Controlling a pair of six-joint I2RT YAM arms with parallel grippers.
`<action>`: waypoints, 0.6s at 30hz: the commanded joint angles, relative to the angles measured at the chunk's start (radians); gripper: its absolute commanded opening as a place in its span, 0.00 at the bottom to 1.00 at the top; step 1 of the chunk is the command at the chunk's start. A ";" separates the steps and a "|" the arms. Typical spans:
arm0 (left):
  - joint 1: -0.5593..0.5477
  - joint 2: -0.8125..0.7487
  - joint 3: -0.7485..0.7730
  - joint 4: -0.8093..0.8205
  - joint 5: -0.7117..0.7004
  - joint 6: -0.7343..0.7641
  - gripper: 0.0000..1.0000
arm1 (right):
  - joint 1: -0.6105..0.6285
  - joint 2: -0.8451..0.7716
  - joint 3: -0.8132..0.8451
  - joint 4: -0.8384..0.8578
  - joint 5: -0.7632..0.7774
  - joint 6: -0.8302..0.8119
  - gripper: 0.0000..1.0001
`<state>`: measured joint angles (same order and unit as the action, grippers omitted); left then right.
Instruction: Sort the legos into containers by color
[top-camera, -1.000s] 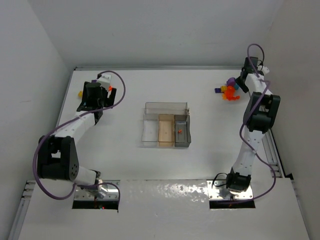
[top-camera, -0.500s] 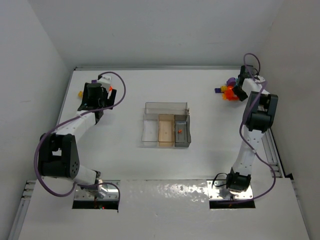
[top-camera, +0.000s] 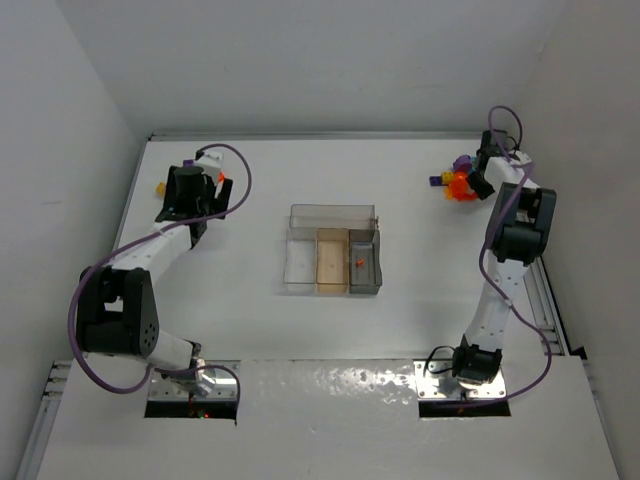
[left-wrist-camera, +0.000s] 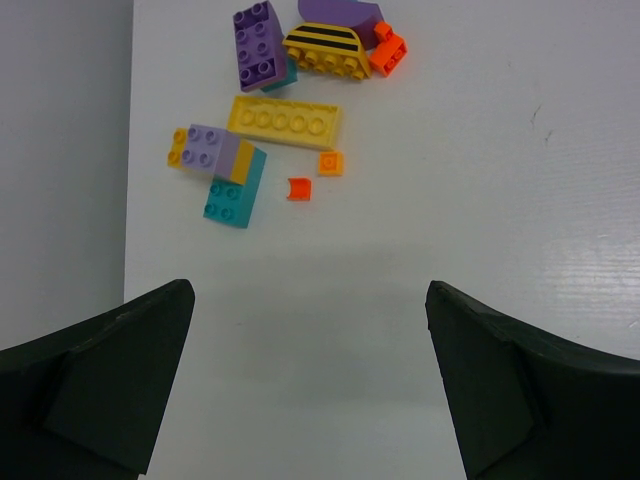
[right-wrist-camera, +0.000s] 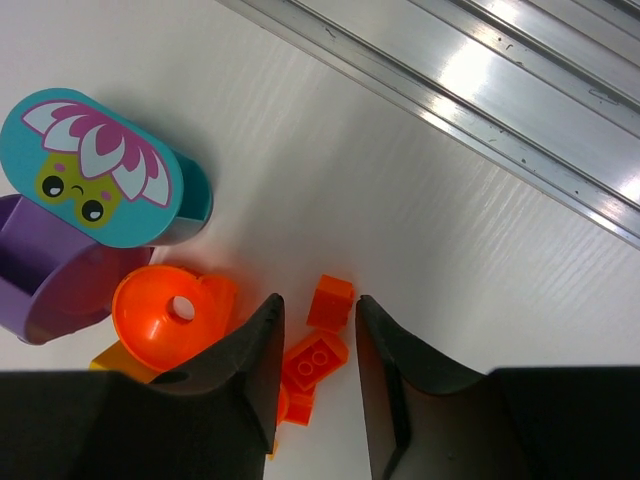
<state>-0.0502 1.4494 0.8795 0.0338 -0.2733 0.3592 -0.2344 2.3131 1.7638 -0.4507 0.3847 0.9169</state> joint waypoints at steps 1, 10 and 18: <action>0.010 -0.018 -0.010 0.031 0.005 -0.003 1.00 | -0.005 0.006 0.033 0.020 -0.003 0.014 0.34; 0.012 -0.043 -0.039 0.020 0.016 -0.005 1.00 | -0.005 -0.006 -0.001 0.027 -0.001 0.022 0.33; 0.010 -0.066 -0.050 0.005 0.013 -0.009 1.00 | -0.005 0.006 -0.001 0.033 0.000 0.027 0.25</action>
<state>-0.0502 1.4281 0.8314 0.0177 -0.2684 0.3588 -0.2344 2.3146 1.7626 -0.4454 0.3817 0.9253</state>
